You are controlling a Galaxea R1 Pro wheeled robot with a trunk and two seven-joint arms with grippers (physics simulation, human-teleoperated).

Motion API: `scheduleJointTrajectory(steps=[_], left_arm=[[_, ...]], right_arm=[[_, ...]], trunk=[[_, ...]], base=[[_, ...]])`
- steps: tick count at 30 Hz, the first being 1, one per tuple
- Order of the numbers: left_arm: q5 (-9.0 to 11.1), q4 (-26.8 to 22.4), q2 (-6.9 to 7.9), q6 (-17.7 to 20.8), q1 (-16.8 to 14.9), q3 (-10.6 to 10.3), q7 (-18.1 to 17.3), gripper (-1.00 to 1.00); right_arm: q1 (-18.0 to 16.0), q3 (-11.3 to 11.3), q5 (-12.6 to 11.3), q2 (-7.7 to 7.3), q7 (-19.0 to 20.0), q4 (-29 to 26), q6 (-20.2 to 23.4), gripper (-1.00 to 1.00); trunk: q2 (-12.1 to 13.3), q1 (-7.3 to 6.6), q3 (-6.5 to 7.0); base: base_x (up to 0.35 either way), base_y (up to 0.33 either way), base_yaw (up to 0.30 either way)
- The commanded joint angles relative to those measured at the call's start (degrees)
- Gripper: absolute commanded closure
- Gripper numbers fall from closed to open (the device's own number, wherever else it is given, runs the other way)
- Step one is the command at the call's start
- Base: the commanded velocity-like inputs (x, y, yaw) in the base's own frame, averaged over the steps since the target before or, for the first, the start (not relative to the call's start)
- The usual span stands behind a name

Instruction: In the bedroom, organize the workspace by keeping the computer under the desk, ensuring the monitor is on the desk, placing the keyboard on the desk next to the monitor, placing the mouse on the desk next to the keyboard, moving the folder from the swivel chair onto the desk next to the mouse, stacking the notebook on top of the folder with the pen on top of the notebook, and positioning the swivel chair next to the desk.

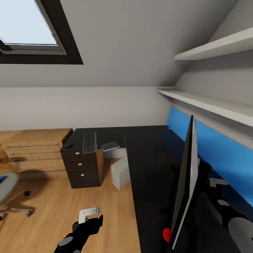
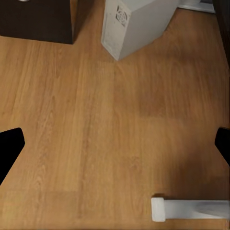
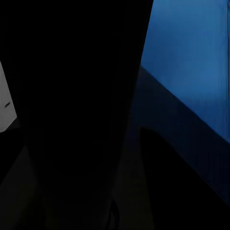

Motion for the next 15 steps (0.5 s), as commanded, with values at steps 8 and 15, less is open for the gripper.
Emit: scheduleJointTrajectory(steps=[8,15], left_arm=[[0.54,-0.11,0.06,0.08,-0.04,-0.12,0.58,-1.00],[0.54,-0.14,0.07,0.08,-0.05,-0.15,0.58,-1.00]], right_arm=[[-0.04,1.27,-0.48,-0.03,-0.26,0.00,-0.22,1.00],[-0.06,1.22,-0.48,-0.03,-0.26,0.00,-0.06,1.00]], trunk=[[-0.06,0.01,-0.09],[-0.06,0.01,-0.09]], base=[[0.000,-0.142,0.079],[0.000,-0.007,0.018]])
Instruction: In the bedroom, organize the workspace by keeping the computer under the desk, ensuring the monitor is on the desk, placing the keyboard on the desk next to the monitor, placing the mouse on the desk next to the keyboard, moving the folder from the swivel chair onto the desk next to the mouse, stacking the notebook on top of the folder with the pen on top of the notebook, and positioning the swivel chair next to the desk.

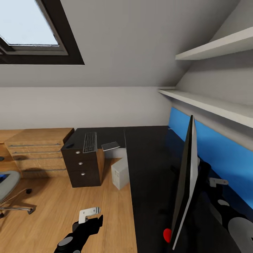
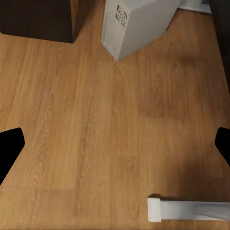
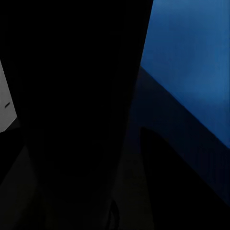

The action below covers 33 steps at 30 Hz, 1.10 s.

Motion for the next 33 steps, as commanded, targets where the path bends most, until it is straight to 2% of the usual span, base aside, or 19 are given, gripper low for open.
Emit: scheduleJointTrajectory(steps=[1,16,33], left_arm=[[0.55,-0.08,0.06,0.07,-0.09,-0.14,0.59,-1.00],[0.55,-0.04,0.03,0.07,-0.05,-0.21,0.59,-1.00],[0.55,-0.03,0.00,0.07,-0.08,-0.21,0.59,-1.00]], right_arm=[[0.00,0.90,-0.42,0.02,-0.24,0.00,-0.21,1.00],[0.01,0.88,-0.41,0.02,-0.38,0.00,-0.38,1.00],[0.01,0.89,-0.41,0.02,-0.44,0.00,-0.38,1.00]], trunk=[[-0.05,0.02,-0.09],[-0.05,0.02,-0.09],[-0.05,0.02,-0.09]], base=[[0.000,0.000,0.000],[0.031,-0.082,0.000],[0.000,-0.007,0.000]])
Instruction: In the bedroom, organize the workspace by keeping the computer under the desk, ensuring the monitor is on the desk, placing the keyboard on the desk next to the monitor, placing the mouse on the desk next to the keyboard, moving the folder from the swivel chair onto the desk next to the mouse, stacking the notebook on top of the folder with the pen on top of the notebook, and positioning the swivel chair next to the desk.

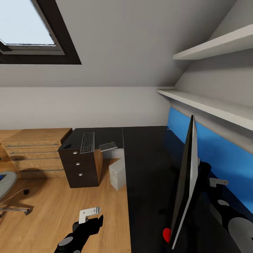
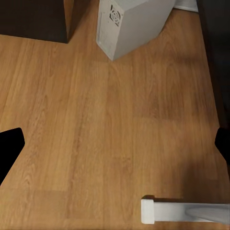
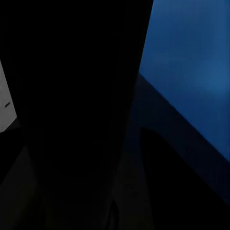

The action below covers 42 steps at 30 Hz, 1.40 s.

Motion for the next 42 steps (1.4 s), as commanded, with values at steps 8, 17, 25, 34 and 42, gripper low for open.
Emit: scheduleJointTrajectory(steps=[8,17,25,34,42], left_arm=[[0.54,-0.09,0.04,0.06,-0.04,-0.13,0.58,-1.00],[0.54,-0.09,0.04,0.06,-0.05,-0.13,0.58,-1.00],[0.54,-0.09,0.04,0.06,-0.03,-0.13,0.58,-1.00],[0.46,-0.09,0.04,0.06,-0.05,-0.13,0.58,-1.00],[0.37,-0.06,0.06,0.06,-0.05,-0.13,0.58,-1.00]], right_arm=[[-0.05,1.35,-0.57,-0.04,-0.30,-0.01,-0.24,1.00],[-0.05,1.35,-0.57,-0.02,-0.30,-0.01,-0.24,1.00],[-0.05,1.34,-0.57,-0.03,-0.30,-0.01,-0.27,1.00],[-0.05,1.32,-0.57,-0.04,-0.30,-0.01,-0.24,1.00],[-0.05,1.30,-0.57,-0.04,-0.30,-0.01,-0.24,1.00]], trunk=[[-0.06,0.01,-0.09],[-0.06,0.01,-0.09],[-0.06,0.01,-0.09],[-0.06,0.01,-0.09],[-0.06,0.01,-0.09]], base=[[0.000,-0.001,0.000],[0.000,-0.161,0.000],[0.000,-0.067,0.000],[0.054,-0.075,0.000],[0.041,-0.106,0.000]])
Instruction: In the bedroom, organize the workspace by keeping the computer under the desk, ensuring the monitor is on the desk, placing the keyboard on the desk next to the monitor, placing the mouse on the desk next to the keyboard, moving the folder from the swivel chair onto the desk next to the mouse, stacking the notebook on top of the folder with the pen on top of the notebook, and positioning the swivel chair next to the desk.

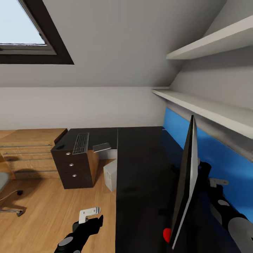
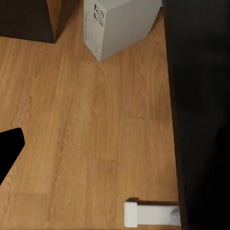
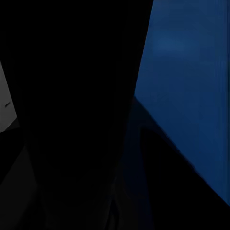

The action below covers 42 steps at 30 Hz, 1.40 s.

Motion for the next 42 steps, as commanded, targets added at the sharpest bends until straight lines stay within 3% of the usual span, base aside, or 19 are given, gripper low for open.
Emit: scheduleJointTrajectory(steps=[1,42], left_arm=[[0.54,-0.08,0.05,0.08,-0.07,-0.13,0.59,-1.00],[0.50,-0.04,0.03,0.08,-0.07,-0.19,0.59,-1.00]], right_arm=[[-0.05,1.26,-0.44,-0.02,-0.28,-0.04,-0.22,1.00],[-0.05,1.24,-0.44,-0.02,-0.30,-0.04,-0.22,1.00]], trunk=[[-0.06,0.03,-0.08],[-0.06,0.03,-0.08]], base=[[0.141,-0.240,0.000],[0.034,-0.034,0.000]])
